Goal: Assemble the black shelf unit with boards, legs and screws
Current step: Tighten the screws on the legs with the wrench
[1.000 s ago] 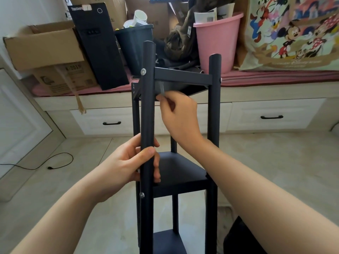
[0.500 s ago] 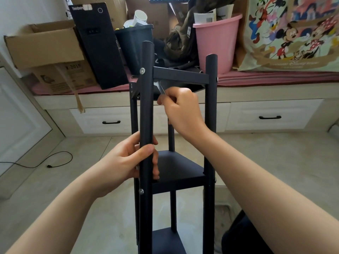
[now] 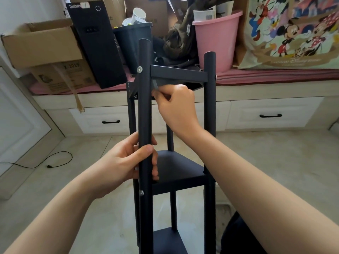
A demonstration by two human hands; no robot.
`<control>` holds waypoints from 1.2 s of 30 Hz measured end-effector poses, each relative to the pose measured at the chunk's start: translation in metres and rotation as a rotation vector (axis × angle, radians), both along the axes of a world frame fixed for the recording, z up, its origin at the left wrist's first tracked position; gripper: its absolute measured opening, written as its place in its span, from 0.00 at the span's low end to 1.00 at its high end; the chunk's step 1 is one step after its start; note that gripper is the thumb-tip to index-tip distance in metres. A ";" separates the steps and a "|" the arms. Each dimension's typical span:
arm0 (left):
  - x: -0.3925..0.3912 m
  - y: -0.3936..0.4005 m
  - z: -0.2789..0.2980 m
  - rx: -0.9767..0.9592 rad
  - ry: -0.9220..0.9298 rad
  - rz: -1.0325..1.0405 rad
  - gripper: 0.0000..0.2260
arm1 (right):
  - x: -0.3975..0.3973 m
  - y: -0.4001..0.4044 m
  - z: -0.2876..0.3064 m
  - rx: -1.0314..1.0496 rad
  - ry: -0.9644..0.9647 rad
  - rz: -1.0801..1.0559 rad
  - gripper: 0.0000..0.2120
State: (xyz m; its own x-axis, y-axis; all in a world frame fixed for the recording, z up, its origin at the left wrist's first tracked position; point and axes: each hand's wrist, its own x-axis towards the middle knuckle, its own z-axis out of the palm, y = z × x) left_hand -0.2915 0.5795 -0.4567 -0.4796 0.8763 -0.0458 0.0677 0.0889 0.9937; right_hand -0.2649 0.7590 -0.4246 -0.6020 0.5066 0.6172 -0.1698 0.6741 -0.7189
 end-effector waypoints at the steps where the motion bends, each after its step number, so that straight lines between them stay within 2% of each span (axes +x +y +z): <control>1: 0.000 0.000 0.000 0.001 -0.003 -0.004 0.06 | -0.001 0.000 -0.001 0.006 0.004 -0.009 0.12; 5: -0.002 -0.003 0.000 -0.002 -0.005 -0.017 0.13 | -0.005 -0.001 -0.006 0.036 0.044 -0.025 0.14; 10: -0.004 -0.004 -0.003 0.001 0.002 -0.035 0.14 | -0.017 -0.005 -0.014 0.065 0.183 -0.108 0.18; 16: -0.005 -0.003 -0.004 0.011 0.002 -0.049 0.14 | -0.026 -0.011 -0.020 0.055 0.305 -0.157 0.10; 20: -0.006 -0.002 -0.004 0.010 0.007 -0.041 0.10 | -0.024 -0.011 -0.019 0.058 0.253 -0.073 0.10; 24: -0.008 -0.003 -0.003 0.009 0.010 -0.017 0.06 | -0.014 -0.005 -0.018 0.101 0.072 -0.030 0.12; 27: -0.010 -0.006 -0.002 0.002 0.012 -0.017 0.07 | 0.006 -0.002 -0.021 0.130 -0.065 0.011 0.09; 36: -0.010 -0.009 -0.004 0.048 -0.015 0.044 0.15 | 0.063 0.011 -0.023 0.342 -0.069 -0.034 0.07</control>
